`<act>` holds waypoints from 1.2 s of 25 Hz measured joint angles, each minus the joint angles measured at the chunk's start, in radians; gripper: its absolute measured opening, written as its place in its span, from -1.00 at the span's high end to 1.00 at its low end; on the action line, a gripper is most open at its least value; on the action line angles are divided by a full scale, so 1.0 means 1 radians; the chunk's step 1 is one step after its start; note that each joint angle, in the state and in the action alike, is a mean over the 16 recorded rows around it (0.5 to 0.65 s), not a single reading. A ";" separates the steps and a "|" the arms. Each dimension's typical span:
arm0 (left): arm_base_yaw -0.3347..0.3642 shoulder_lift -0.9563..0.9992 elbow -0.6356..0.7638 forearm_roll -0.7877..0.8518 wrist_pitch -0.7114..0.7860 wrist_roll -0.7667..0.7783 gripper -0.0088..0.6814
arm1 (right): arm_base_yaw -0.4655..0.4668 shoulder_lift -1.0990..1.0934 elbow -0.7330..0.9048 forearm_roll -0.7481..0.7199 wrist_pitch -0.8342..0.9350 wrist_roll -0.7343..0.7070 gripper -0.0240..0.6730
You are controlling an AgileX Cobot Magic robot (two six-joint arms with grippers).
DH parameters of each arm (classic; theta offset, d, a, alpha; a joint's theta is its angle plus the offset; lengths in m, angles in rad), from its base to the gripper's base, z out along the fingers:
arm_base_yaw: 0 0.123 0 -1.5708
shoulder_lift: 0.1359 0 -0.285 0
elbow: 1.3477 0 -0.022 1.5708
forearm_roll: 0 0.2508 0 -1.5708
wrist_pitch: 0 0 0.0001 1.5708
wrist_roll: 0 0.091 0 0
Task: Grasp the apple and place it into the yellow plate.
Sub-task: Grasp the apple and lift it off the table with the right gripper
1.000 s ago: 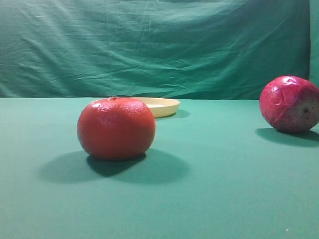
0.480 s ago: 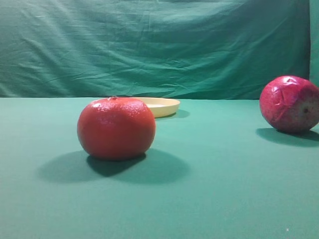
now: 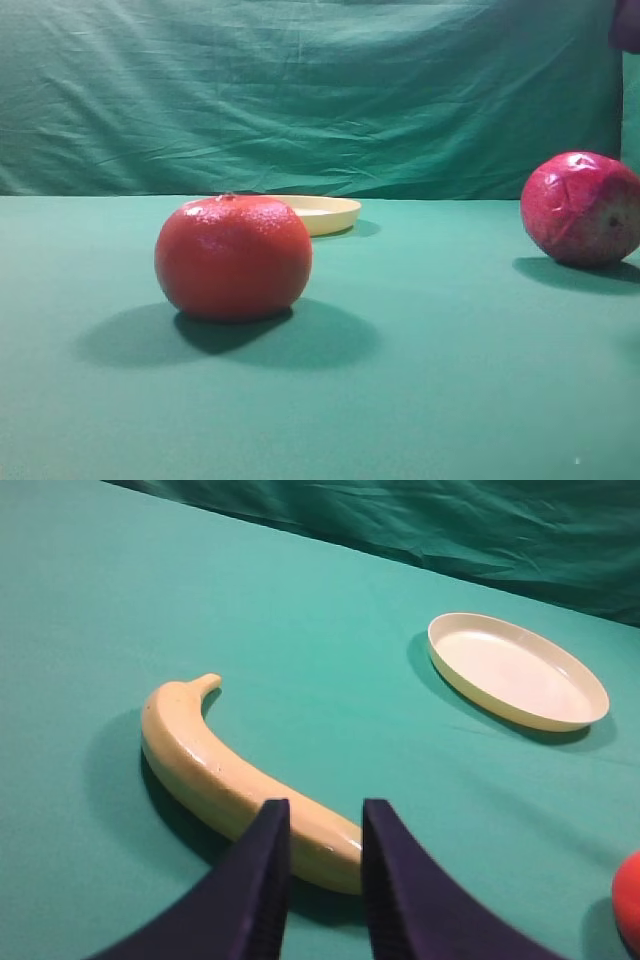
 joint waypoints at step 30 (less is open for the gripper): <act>0.000 0.000 0.000 0.000 0.000 0.000 0.52 | 0.060 0.307 -0.287 0.184 -0.168 -0.095 -0.54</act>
